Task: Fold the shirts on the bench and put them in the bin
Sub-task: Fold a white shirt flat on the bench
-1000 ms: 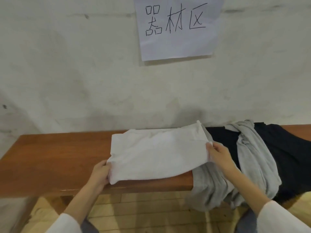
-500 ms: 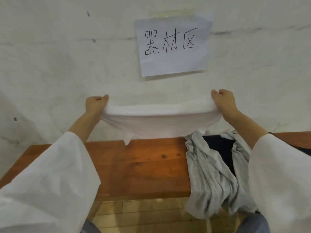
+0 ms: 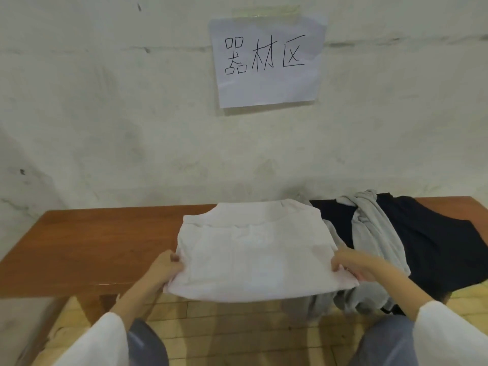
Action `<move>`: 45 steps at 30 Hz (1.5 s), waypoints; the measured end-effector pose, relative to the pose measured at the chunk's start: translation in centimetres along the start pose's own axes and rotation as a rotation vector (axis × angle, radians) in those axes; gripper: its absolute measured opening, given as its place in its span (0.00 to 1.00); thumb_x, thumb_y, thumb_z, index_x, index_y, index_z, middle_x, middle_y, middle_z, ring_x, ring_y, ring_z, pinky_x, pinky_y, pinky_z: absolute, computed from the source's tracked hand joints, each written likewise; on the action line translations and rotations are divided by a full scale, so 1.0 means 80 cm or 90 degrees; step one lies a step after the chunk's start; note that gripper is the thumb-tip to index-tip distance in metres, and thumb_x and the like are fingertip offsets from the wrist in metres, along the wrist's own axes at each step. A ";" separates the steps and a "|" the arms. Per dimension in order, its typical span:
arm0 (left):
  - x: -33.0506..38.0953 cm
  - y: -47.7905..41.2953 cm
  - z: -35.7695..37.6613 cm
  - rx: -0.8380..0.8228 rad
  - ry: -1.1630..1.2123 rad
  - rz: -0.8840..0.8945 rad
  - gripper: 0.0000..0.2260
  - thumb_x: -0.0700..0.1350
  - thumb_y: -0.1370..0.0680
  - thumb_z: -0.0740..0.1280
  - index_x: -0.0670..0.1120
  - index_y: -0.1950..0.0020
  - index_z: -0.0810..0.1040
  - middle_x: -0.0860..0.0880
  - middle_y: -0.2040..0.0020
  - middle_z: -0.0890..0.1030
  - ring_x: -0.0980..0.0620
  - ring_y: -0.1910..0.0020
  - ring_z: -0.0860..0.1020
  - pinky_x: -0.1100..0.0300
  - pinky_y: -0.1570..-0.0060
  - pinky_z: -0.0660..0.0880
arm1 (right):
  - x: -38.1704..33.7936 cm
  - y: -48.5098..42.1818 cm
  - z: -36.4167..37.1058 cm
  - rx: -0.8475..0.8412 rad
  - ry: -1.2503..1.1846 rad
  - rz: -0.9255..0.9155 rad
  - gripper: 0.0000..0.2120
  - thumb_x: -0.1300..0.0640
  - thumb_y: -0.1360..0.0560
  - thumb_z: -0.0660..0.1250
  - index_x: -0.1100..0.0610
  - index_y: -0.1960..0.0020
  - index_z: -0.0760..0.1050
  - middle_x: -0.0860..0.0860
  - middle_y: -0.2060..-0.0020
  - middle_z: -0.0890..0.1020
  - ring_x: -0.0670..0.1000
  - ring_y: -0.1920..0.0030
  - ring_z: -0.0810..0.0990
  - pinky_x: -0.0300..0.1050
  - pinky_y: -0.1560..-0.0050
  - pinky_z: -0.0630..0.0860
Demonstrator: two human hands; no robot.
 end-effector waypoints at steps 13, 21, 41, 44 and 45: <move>0.057 -0.077 -0.046 0.174 0.154 0.055 0.22 0.46 0.24 0.68 0.40 0.33 0.68 0.42 0.38 0.75 0.42 0.40 0.74 0.51 0.45 0.71 | -0.077 -0.056 -0.066 0.307 -0.179 -0.155 0.12 0.55 0.24 0.66 0.66 0.52 0.76 0.65 0.55 0.81 0.59 0.59 0.81 0.55 0.53 0.81; 0.069 -0.087 -0.061 0.207 0.081 0.142 0.01 0.40 0.28 0.71 0.43 0.57 0.81 0.46 0.59 0.82 0.46 0.56 0.79 0.54 0.54 0.74 | -0.121 -0.075 -0.071 0.442 -0.112 -0.355 0.07 0.64 0.24 0.66 0.55 0.49 0.79 0.49 0.53 0.80 0.49 0.52 0.77 0.37 0.52 0.70; 0.073 -0.124 -0.066 0.212 0.102 0.137 0.18 0.44 0.24 0.69 0.42 0.35 0.71 0.46 0.44 0.76 0.46 0.45 0.75 0.55 0.47 0.71 | -0.085 -0.116 -0.105 0.463 -0.243 -0.257 0.21 0.52 0.25 0.69 0.58 0.36 0.70 0.55 0.46 0.79 0.56 0.45 0.77 0.53 0.41 0.74; 0.062 -0.112 -0.065 0.219 0.042 0.079 0.19 0.49 0.21 0.63 0.40 0.34 0.69 0.43 0.42 0.77 0.42 0.45 0.76 0.52 0.48 0.72 | -0.094 -0.087 -0.098 0.483 -0.128 -0.270 0.21 0.53 0.24 0.66 0.59 0.34 0.67 0.54 0.45 0.76 0.55 0.47 0.76 0.48 0.49 0.73; 0.054 -0.104 -0.060 0.202 0.003 0.047 0.17 0.51 0.20 0.61 0.41 0.38 0.71 0.43 0.45 0.78 0.43 0.48 0.77 0.52 0.51 0.73 | -0.091 -0.074 -0.093 0.494 -0.088 -0.277 0.19 0.54 0.23 0.66 0.59 0.35 0.68 0.54 0.46 0.75 0.54 0.49 0.76 0.45 0.53 0.72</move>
Point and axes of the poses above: each hand's wrist, its own y-axis away from the middle knuckle, its own z-axis out of the palm, x = y × z, the point moved 9 cm from there along -y, towards the middle knuckle
